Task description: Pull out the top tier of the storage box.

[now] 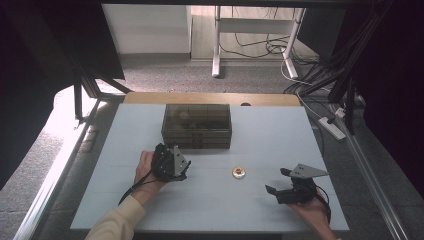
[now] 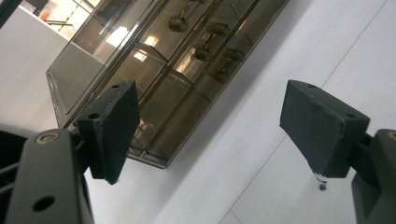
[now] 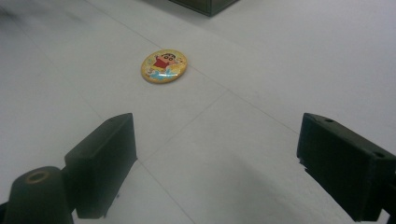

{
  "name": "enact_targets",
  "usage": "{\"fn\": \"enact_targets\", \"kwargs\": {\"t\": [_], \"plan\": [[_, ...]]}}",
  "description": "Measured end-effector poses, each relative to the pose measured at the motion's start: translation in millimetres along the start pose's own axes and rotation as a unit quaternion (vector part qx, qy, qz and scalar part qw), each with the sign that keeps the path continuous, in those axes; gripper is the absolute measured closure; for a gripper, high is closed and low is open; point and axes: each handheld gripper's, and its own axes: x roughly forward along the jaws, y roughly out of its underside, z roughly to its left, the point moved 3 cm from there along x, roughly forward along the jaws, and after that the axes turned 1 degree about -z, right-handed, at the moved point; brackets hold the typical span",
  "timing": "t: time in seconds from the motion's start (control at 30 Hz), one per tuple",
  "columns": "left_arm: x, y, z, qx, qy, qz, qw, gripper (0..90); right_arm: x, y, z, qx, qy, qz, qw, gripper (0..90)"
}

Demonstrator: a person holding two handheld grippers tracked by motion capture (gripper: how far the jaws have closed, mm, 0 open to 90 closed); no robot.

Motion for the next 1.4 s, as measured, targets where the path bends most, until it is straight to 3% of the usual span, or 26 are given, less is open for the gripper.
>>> {"fn": "enact_targets", "kwargs": {"t": [1.4], "plan": [[22.7, -16.9, 1.5, 0.03, -0.017, -0.006, 0.9994, 21.9, 2.8, 0.9, 0.3, -0.004, -0.001, 0.009, 1.0, 12.3]]}}
